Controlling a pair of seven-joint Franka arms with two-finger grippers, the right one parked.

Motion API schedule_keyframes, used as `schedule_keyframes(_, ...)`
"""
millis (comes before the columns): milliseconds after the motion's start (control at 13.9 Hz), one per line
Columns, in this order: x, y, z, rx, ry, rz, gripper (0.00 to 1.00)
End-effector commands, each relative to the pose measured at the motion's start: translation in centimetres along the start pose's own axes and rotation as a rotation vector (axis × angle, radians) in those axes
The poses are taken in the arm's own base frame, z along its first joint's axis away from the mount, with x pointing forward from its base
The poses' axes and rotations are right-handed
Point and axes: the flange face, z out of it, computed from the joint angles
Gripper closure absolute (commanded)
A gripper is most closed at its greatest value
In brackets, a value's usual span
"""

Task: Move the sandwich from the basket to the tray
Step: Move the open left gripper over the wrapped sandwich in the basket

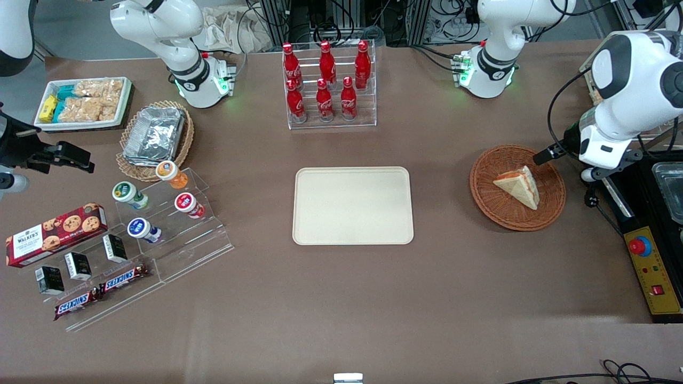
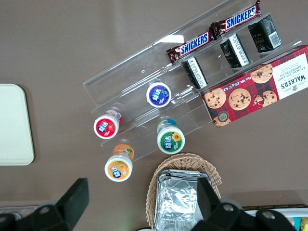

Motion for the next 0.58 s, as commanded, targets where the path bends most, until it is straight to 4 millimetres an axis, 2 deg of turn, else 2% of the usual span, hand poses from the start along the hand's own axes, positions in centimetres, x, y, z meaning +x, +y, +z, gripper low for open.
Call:
schedule_keyframes(0,-0.6,-1.0,3.0,-0.030,0.011,-0.102,0.00)
schedule_keyframes(72,-0.3,-1.6,4.5,-0.044,-0.001,-0.156,0.00)
schedule_keyframes(288,1.4,-3.4,7.3,-0.126,-0.075,-0.304,0.00)
schedule_keyframes(503,2.9,-4.2,10.1,-0.189,-0.121,-0.415,0.00)
